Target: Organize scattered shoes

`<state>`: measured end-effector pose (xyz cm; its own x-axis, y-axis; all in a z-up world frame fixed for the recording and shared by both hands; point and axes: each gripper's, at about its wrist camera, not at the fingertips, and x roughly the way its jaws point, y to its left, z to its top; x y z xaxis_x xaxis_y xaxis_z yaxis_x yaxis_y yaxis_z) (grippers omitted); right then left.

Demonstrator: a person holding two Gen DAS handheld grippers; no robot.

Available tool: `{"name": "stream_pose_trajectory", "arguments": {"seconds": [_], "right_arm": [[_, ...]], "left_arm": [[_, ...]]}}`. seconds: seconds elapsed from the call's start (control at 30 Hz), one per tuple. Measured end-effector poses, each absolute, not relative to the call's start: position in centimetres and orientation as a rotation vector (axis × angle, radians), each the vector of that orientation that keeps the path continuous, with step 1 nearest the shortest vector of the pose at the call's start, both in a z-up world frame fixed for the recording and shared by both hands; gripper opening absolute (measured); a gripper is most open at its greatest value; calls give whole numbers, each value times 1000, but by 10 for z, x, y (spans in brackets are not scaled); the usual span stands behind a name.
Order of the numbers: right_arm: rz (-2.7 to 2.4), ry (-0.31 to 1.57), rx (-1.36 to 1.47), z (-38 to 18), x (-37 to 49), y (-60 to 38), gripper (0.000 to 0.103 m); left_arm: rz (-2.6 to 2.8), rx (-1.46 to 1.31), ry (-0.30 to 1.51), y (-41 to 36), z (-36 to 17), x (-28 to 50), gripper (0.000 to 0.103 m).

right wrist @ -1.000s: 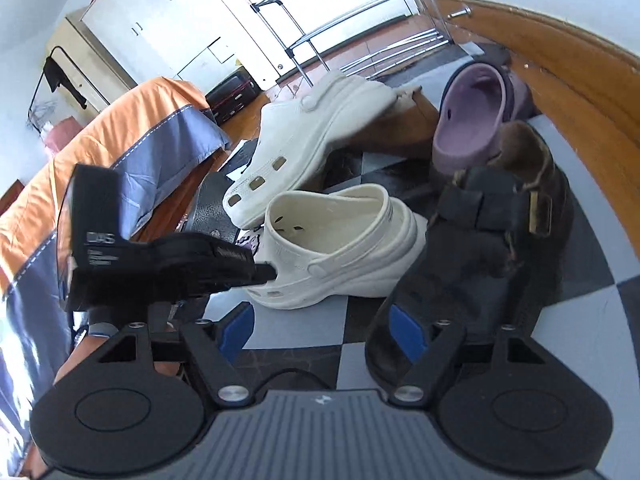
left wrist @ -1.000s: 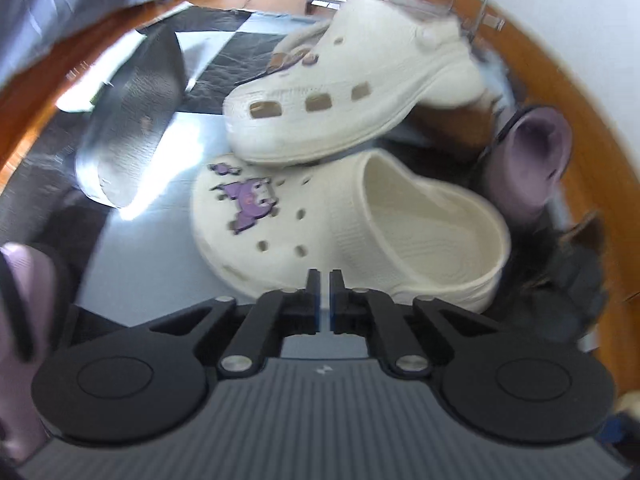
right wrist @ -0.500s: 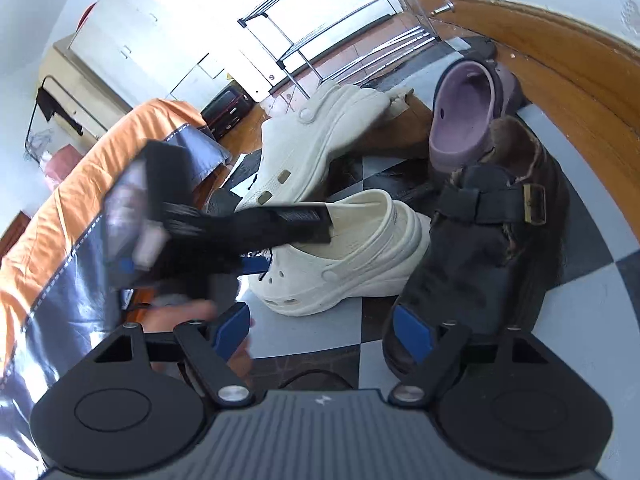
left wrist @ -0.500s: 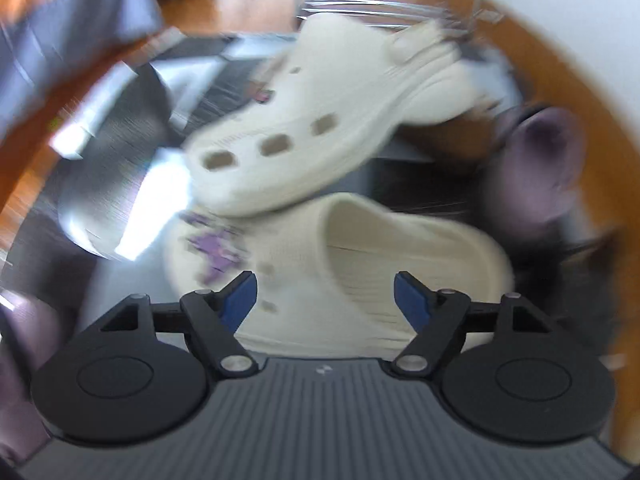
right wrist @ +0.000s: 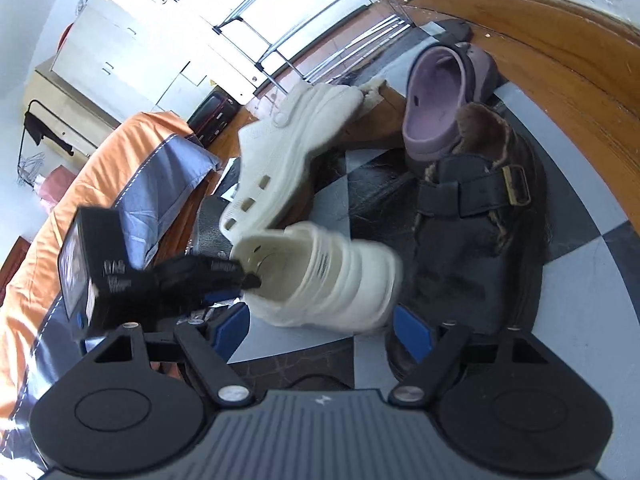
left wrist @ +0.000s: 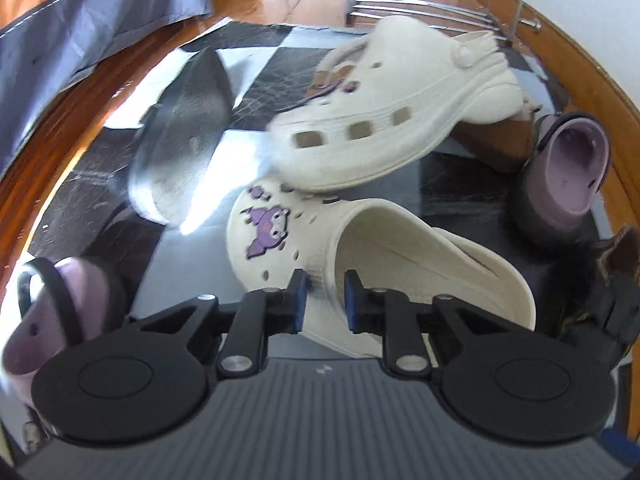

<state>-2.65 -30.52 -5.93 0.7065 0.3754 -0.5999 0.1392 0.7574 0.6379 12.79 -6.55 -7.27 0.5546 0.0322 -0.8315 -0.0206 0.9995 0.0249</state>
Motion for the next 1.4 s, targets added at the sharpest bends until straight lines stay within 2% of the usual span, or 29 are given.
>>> {"name": "stream_pose_trajectory", "arguments": {"seconds": [0.13,0.17,0.2,0.23,0.27,0.3,0.33,0.4,0.53,0.97,1.03,1.13,1.4], "right_arm": [[159,792,724,-57,-26,-303,82],[162,795,724,-58,-25,-302,82],[163,799,724,-58,-25,-301,82],[162,805,722,-59,-25,-299,82],[160,811,722,-61,-25,-298,82],[158,816,724,-62,-25,-298,82],[156,820,728,-64,-25,-297,82],[153,825,734,-65,-24,-296,82],[173,831,707,-56,-25,-292,82],[315,865,569,-23,-29,-251,85],[358,890,542,-22,-29,-237,86],[402,933,515,-29,-27,-214,88],[452,1059,263,-42,-36,-163,88]], "left_arm": [[14,44,954,-56,-81,122,17],[16,68,954,-58,-85,123,24],[9,71,962,-59,-90,125,40],[1,70,970,-59,-95,127,45],[18,70,957,-60,-99,127,44],[54,111,943,-63,-103,125,25],[80,150,935,-66,-103,123,19],[111,174,931,-69,-101,120,16],[143,58,941,-43,-89,104,11],[49,-65,931,44,-38,-1,12],[-11,-14,958,36,-40,-8,14],[-71,-49,1138,30,-67,4,25],[8,-186,1112,56,-36,-28,27]]}}
